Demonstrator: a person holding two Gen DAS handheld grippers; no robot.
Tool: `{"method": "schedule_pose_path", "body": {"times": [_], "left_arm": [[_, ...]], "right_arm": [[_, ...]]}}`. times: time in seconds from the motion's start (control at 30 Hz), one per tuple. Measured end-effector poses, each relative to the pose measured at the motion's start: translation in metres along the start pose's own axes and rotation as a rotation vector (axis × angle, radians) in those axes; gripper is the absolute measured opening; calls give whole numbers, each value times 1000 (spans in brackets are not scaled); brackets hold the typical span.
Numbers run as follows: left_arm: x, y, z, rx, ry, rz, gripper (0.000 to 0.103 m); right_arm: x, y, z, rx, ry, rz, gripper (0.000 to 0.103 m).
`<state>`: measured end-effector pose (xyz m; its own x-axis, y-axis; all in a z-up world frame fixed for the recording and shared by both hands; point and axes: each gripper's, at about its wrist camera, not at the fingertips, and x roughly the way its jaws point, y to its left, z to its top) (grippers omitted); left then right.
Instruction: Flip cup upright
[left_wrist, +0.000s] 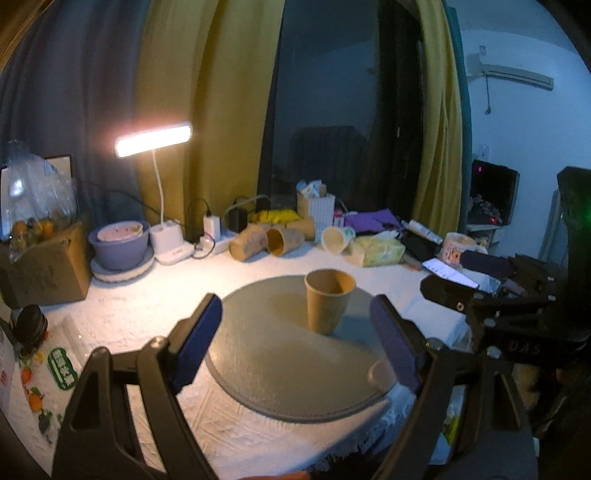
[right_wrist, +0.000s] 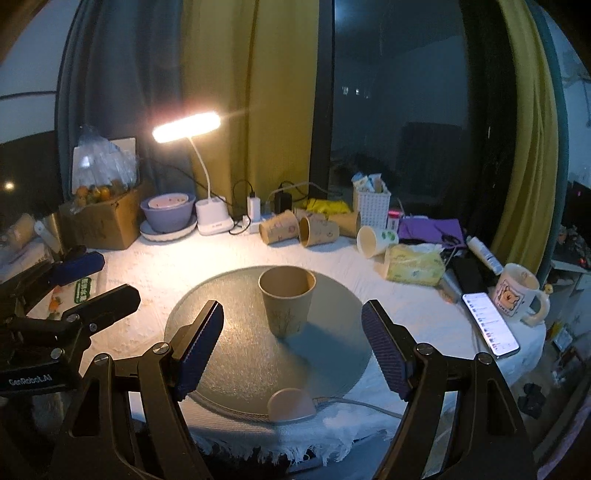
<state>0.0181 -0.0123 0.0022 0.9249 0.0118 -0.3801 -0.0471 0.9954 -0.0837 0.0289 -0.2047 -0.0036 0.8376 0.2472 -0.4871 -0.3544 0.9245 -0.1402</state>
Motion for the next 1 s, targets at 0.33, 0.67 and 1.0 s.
{"method": "schedule_pose_path", "body": {"times": [0.33, 0.67, 1.0], "left_arm": [[-26, -10, 13, 55, -100, 12, 83], [-50, -17, 22, 92, -176, 25, 83], [-69, -17, 28, 88, -225, 29, 84]], "right_arm": [[-27, 2, 10, -12, -56, -9, 80], [-49, 5, 19, -7, -99, -10, 80], [-63, 5, 27, 7, -118, -9, 80]]}}
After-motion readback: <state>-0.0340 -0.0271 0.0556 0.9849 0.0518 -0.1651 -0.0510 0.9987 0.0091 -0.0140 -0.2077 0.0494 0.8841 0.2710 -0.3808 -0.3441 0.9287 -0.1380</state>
